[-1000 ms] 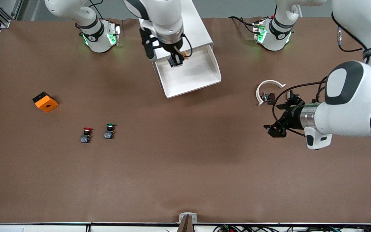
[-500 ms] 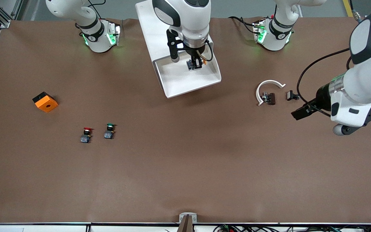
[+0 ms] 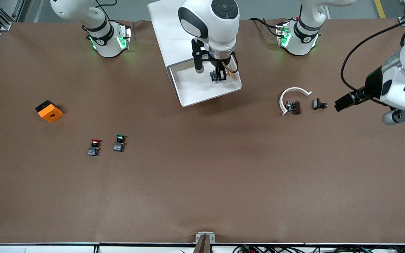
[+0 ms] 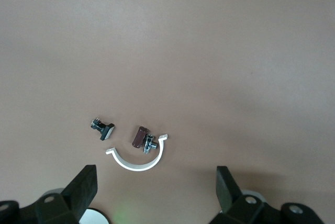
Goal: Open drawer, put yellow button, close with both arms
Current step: 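Drop the yellow button into the open drawer with the right gripper, then withdraw the right gripper while the left gripper moves to the drawer front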
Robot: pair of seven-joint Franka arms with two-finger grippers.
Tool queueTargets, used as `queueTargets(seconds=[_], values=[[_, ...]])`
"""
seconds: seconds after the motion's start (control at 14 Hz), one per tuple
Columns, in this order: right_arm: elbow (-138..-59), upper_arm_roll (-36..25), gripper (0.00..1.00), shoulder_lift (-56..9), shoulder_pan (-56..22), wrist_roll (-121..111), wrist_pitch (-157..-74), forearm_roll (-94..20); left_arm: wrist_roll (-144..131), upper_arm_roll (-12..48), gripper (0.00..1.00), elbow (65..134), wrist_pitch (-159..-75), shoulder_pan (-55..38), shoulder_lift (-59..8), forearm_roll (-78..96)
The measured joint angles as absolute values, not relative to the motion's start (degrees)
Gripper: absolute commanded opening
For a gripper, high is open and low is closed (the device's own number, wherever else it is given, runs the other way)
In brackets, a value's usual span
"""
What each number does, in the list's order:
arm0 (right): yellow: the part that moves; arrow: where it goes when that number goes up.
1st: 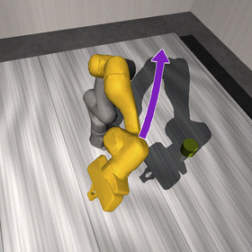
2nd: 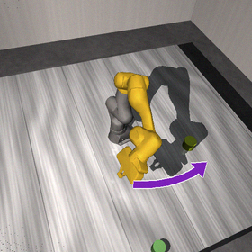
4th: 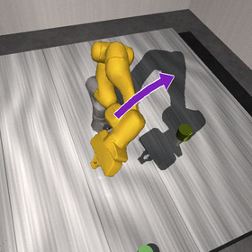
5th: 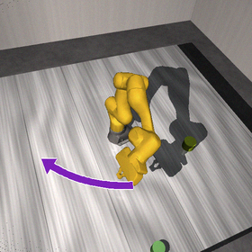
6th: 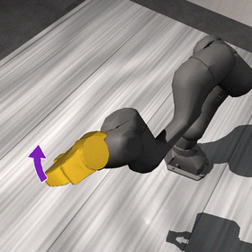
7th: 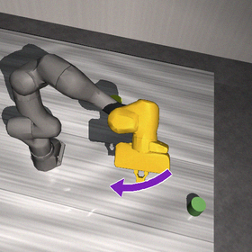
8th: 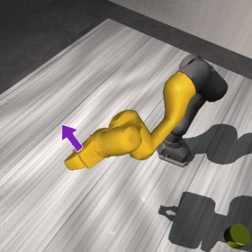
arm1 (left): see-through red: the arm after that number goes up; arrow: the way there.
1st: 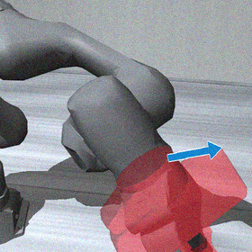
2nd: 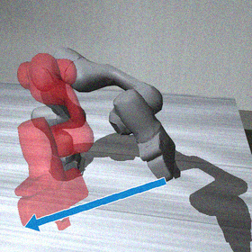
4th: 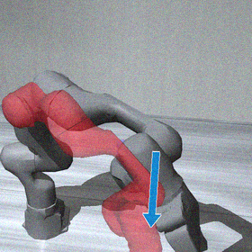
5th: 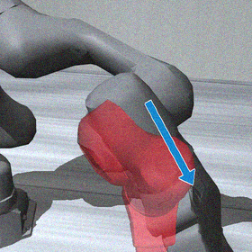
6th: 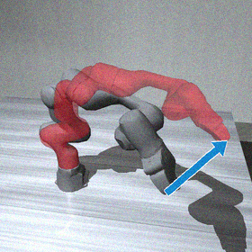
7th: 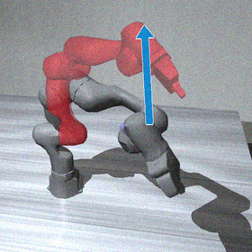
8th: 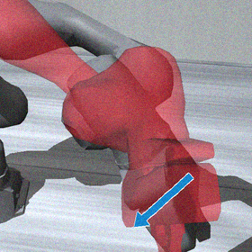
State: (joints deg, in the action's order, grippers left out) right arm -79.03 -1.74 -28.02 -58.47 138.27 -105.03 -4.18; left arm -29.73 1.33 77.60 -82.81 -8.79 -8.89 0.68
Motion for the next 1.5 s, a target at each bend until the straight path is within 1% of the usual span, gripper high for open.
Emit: queueTargets(seconds=[0.29,0.36,0.43,0.71,0.86,0.93,1.07,1.21,1.36,1.5], values=[[-78.9,-1.8,0.00,-29.7,-59.0,139.0,-106.1,-3.2,-24.3,1.4,1.00,89.4,-88.7,-8.8,-0.9,0.7],[-78.8,-1.8,0.66,-30.1,-59.1,139.0,-106.4,-3.0,-23.7,1.5,1.00,91.7,-89.2,-8.9,0.7,0.7],[-78.5,-1.8,1.00,-30.3,-59.2,139.0,-106.4,-2.9,-23.3,2.1,1.00,93.4,-89.6,-9.0,1.8,0.8],[-77.1,-2.2,1.00,-30.3,-58.9,134.9,-106.1,-3.0,-22.9,9.4,1.00,96.8,-90.4,-9.4,2.4,0.8],[-75.5,-2.2,1.00,-30.3,-57.9,127.3,-103.7,-5.2,-22.4,12.8,1.00,98.4,-91.7,-9.7,1.5,0.8],[-74.0,-2.3,1.00,-30.3,-57.0,120.9,-101.2,-6.9,-21.2,14.4,1.00,99.4,-93.0,-9.8,0.9,0.8],[-70.9,-2.4,1.00,-30.1,-54.7,106.3,-95.0,-8.7,-19.8,17.6,1.00,101.9,-96.9,-9.9,-0.6,0.8],[-69.0,-2.5,1.00,-29.0,-52.3,91.3,-90.5,-9.0,-19.2,19.5,1.00,105.3,-102.9,-9.9,-1.7,0.8],[-68.6,-2.8,1.00,-27.3,-50.0,78.3,-87.6,-9.0,-19.2,21.3,1.00,108.6,-108.9,-10.0,-2.8,0.8],[-68.6,-3.1,1.00,-26.2,-47.8,68.8,-86.1,-9.0,-21.1,22.9,1.00,110.2,-113.4,-10.0,-4.9,1.7]])
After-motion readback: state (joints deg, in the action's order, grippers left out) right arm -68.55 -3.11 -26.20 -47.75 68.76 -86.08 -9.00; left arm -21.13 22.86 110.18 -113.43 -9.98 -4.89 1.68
